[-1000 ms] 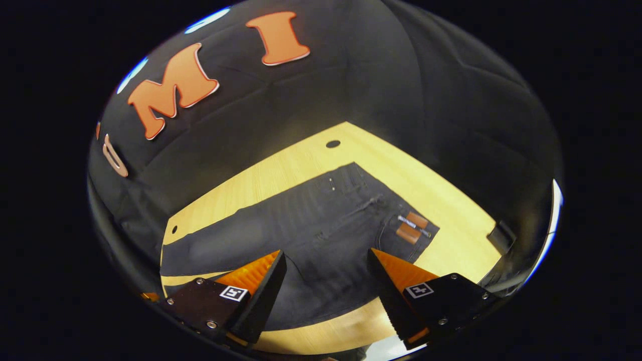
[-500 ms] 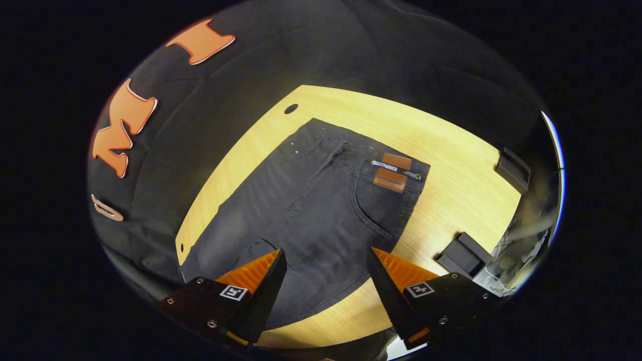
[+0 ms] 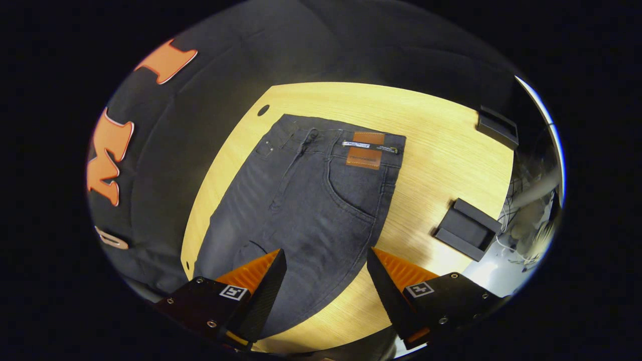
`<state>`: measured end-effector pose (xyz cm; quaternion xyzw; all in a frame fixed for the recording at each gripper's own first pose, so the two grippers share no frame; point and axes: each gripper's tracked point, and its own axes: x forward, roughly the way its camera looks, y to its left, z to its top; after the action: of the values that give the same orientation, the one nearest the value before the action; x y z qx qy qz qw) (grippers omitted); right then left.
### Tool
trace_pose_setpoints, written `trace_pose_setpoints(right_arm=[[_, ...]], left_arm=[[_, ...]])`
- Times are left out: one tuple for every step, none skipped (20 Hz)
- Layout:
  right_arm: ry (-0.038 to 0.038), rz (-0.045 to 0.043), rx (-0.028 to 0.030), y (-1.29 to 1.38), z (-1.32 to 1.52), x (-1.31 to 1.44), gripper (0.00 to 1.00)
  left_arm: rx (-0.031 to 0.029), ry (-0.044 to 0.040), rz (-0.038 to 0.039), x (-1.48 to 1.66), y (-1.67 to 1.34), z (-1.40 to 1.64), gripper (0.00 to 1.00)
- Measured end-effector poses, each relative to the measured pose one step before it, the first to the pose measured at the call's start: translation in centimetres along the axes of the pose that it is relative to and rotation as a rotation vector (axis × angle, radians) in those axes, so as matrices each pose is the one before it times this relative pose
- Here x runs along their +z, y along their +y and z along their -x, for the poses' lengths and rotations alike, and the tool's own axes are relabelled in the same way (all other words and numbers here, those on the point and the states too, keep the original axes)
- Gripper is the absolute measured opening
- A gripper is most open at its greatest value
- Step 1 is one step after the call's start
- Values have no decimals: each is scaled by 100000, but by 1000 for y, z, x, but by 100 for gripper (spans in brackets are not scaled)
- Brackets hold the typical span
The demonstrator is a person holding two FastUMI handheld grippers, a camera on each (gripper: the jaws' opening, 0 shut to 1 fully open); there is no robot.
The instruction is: Grasp the waist and the cuffs of the jeans and fold them to make the two legs overlap; first hold the waist and fold one-third of the jeans toward the cuffs, then hold the cuffs and fold the remaining one-third in the same direction to finish folding.
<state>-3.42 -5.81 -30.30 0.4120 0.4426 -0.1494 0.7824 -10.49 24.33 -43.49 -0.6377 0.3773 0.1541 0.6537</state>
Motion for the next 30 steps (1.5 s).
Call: trace_pose_setpoints(right_arm=[[1091, -1577, 553, -341, -287, 314, 99], [414, -885, -723, -567, -173, 515, 98], [-1883, -786, -918, -813, -216, 1351, 99], [-1453, -543, -846, -576, -313, 938, 98], [-256, -513, -1164, -600, -429, 529, 98], [641, -716, -1204, -586, -572, 226, 98], [970, -814, -590, -260, -885, 153, 98], [597, -884, -445, -260, -593, 65, 98], [982, -717, -111, 99, -549, 60, 98], [-1701, -977, 2126, 600, -441, 617, 98], [173, -315, 1009, 566, -546, 329, 96], [736, 1153, -416, -62, -207, 54, 93], [910, 1885, -2662, -472, -387, 43, 81], [178, 1407, -2601, -537, -59, 63, 67], [-130, 359, -3301, -756, -582, 52, 53], [-922, -2940, -44, 23, 350, 64, 40], [79, -560, 2337, 300, -208, -271, 26], [-246, -2389, 1315, -413, 283, -174, 25], [-1203, -5267, 2774, 612, -217, 170, 17], [-93, -4903, 3153, 341, -78, 180, 10], [-352, -3283, 2190, 140, 253, 109, 10], [-184, -1400, 3359, 526, 235, 94, 10], [-1505, 721, 2154, 370, 258, 409, 9], [-608, 1381, 2213, 392, 515, 260, 9], [-777, 821, 1731, 547, 342, 224, 8], [-747, 394, 2795, 893, 300, 180, 8], [-802, 344, 1848, 700, -88, 202, 7], [-167, 86, 2086, 657, -563, 9, 7], [124, -186, 2290, 840, 100, 71, 7], [-105, 1440, 1061, 774, 65, 150, 7]], left_arm=[[2308, -195, -1759, 134, 127, -578, 72], [548, -894, -313, -10, -497, -666, 49], [289, -1128, -1018, 36, -404, -258, 46], [-392, -380, -1645, -47, -257, -34, 46], [4783, -1277, -1099, 278, 1122, -222, 48], [508, 477, 2078, 12, 298, -423, 25], [-339, -502, -577, -158, -714, -237, 2], [97, 126, -2126, -167, -225, 643, 6], [603, -153, -2361, 23, 123, -216, 10], [25, -335, -3467, 154, -229, 207, 9], [4484, -1405, -964, 142, -93, -480, 10], [131, 1731, -1855, -754, -1039, -2491, 3], [-493, -101, -1741, 223, -147, 2431, 1], [569, 193, -2405, -55, -161, -251, 1], [832, 391, -2387, 11, 324, 356, 1], [-607, -339, -1130, 336, -342, -28, 1], [-776, -314, -1467, 93, -403, 406, 1], [-1727, -348, -461, 189, -468, 431, 1], [-1334, -384, -780, 98, -441, 390, 1], [-1924, -594, -935, 113, -464, 370, 1], [-1992, -397, -874, 200, -793, 235, 1], [-2321, -556, -1243, 412, -1033, 380, 1], [-1717, -144, -2021, 350, -921, 162, 1], [-2049, -552, -1645, 528, -926, 472, 1], [-2220, -705, -844, 495, -1142, 269, 1], [-2722, -443, -1128, 615, -1232, 221, 1], [-951, -409, -1708, 430, -625, -81, 1], [-407, -84, -544, 517, -455, -187, 1], [200, 1170, -232, 188, -400, -657, 1], [-75, 438, -1125, 367, -441, -656, 1]])
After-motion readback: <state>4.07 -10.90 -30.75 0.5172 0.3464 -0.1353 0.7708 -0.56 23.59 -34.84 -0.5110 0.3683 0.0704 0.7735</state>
